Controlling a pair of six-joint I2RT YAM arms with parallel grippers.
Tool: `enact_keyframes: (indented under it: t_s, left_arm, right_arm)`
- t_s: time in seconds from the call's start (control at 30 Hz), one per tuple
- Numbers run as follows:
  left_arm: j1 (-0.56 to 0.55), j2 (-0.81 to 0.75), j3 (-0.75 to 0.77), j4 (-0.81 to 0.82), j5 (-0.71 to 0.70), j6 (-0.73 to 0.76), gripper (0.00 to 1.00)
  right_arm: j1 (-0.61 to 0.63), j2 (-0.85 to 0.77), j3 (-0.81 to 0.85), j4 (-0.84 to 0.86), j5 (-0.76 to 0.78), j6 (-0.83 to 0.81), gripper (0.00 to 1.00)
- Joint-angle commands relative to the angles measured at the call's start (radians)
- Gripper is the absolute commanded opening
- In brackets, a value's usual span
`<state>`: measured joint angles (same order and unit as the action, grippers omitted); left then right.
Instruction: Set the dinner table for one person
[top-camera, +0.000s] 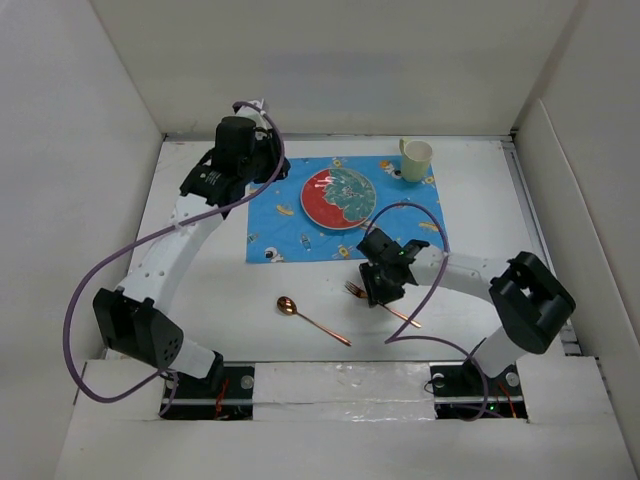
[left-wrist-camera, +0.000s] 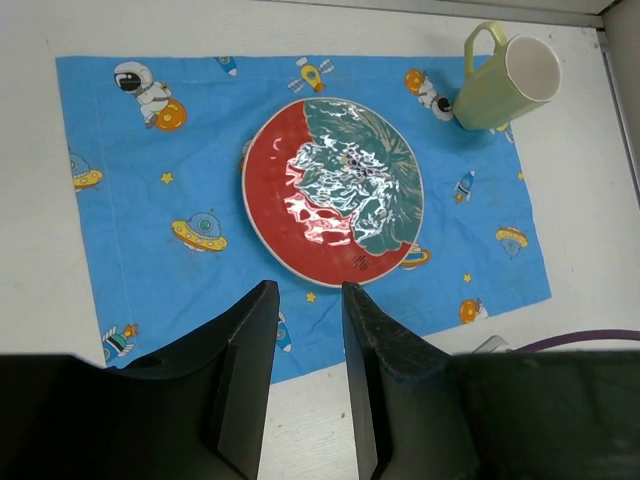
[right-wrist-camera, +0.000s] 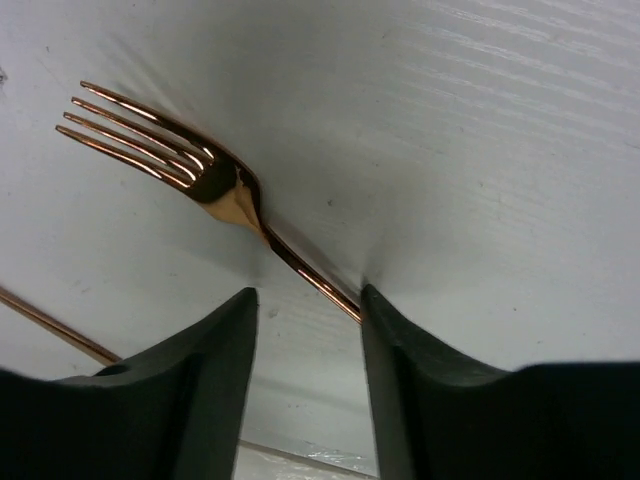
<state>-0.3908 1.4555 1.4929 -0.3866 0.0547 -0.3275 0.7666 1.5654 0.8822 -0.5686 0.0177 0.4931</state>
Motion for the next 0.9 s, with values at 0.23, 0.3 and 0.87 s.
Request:
enact_keyframes:
  t_s: [0.23, 0.3, 0.87]
  left_arm:
    - [0.003, -0.105, 0.055, -0.017, -0.013, -0.002, 0.29]
    - [0.003, -0.116, 0.073, -0.034, -0.016, -0.002, 0.30]
    - [0.003, -0.338, 0.135, -0.160, 0.043, -0.269, 0.32]
  right_arm:
    - [0.149, 0.183, 0.095, -0.037, 0.142, 0.039, 0.00]
    - [0.174, 0.171, 0.130, -0.063, 0.157, 0.044, 0.00]
    - [0.051, 0.519, 1.118, -0.175, 0.097, -0.068, 0.00]
